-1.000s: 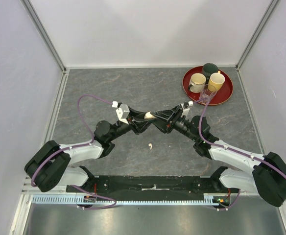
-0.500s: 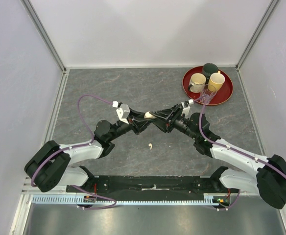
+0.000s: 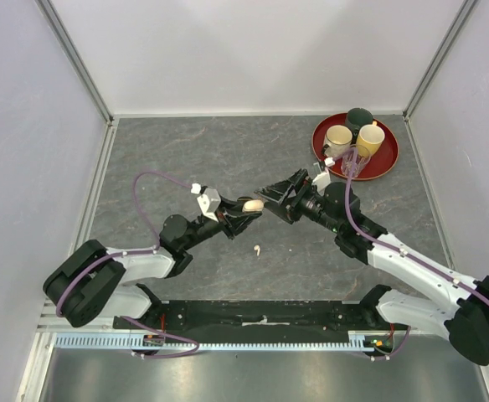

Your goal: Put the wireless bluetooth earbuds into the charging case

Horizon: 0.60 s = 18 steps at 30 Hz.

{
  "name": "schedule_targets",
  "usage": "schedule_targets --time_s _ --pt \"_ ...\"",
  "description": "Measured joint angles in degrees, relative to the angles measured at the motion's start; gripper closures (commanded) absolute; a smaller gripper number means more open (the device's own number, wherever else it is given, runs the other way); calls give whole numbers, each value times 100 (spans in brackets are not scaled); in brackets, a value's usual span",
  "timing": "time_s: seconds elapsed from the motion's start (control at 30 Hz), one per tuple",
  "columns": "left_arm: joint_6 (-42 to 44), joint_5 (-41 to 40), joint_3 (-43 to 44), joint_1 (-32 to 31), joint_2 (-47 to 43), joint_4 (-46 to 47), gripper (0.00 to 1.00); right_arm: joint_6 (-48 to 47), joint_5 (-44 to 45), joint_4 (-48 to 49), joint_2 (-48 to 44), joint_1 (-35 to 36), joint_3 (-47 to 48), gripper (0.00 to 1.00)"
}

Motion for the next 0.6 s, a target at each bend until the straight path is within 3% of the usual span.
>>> schedule_targets --time_s 0.33,0.6 --pt "496 -44 -654 -2 -782 -46 98 -2275 55 -1097 142 -2 1123 15" --pt "728 -142 -990 -2 -1600 -33 98 -3637 -675 -1631 437 31 1215 15"
